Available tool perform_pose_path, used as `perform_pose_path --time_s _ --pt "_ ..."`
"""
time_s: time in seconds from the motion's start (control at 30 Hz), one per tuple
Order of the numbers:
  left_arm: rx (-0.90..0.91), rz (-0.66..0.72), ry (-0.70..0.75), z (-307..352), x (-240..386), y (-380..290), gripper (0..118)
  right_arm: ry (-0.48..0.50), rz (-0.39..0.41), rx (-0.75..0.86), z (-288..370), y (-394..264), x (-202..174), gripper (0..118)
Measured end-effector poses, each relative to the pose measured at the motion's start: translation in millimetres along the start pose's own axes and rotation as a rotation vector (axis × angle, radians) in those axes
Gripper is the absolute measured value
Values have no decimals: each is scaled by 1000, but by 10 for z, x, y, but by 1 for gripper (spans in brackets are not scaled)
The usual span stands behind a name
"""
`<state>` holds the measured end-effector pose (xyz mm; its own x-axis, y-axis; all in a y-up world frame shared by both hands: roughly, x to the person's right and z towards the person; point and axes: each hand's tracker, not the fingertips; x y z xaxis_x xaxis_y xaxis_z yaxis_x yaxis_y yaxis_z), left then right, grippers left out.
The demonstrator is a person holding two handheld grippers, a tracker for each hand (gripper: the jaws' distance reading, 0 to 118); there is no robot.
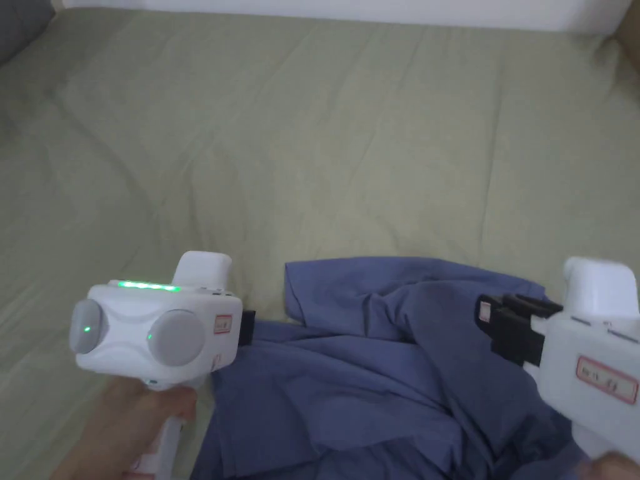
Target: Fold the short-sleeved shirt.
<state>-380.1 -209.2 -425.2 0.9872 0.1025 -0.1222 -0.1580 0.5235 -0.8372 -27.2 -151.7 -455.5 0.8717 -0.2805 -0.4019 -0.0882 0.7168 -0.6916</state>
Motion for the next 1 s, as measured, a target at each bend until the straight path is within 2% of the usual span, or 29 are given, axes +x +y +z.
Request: perform_pose_path --time_s 0.03,0.07,0.13,0.17,0.27,0.33,0.4,0.47,0.5,0.57,0.6,0.67,0.7,0.73,0.77,0.8,0.83,0.9,1.0 --pt "17 2 -14 59 -8 -8 6 15 34 4 -84 144 18 3" --pt "29 1 -25 110 -13 -15 6 22 75 -14 -204 287 24 15" --pt "60 13 -27 214 0 -24 6 -4 164 -6 -472 549 24 84" --pt "67 21 -33 243 -6 -29 6 15 210 -38 -630 665 52 107" --pt "78 34 -51 299 12 -59 6 -1 303 -238 -1217 919 136 114" --pt "85 39 -49 302 28 -86 5 -24 336 -307 -1504 937 193 105" --pt "88 45 -48 295 52 -102 6 -34 301 -388 -1750 907 304 96" --pt "99 42 -31 280 54 -118 6 -32 232 -460 -1923 859 398 89" --pt "92 38 -26 268 59 -111 6 -1 229 -496 -1982 815 425 87" --pt "88 51 -34 257 44 -120 6 -23 305 -427 -1896 748 361 86" --pt "84 51 -38 250 40 -121 6 -24 347 -436 -1877 733 317 82" --pt "83 43 -22 247 58 -116 6 -38 416 -465 -1854 716 237 65" --pt "81 37 -16 250 59 -115 6 -39 402 -468 -1845 731 207 53" --pt "84 40 -18 255 58 -119 5 -32 379 -475 -1831 740 175 38" --pt "86 47 -19 264 63 -118 6 -32 380 -474 -1819 730 148 15" --pt "83 54 -24 276 64 -111 6 -32 397 -471 -1815 719 112 1" --pt "97 69 -19 294 60 -112 6 -33 399 -477 -1821 695 106 1" --pt "111 84 -10 358 58 -84 6 -25 355 -486 -1811 713 148 1" --pt "116 105 -32 467 30 -50 5 -12 237 -437 -1612 859 214 1"
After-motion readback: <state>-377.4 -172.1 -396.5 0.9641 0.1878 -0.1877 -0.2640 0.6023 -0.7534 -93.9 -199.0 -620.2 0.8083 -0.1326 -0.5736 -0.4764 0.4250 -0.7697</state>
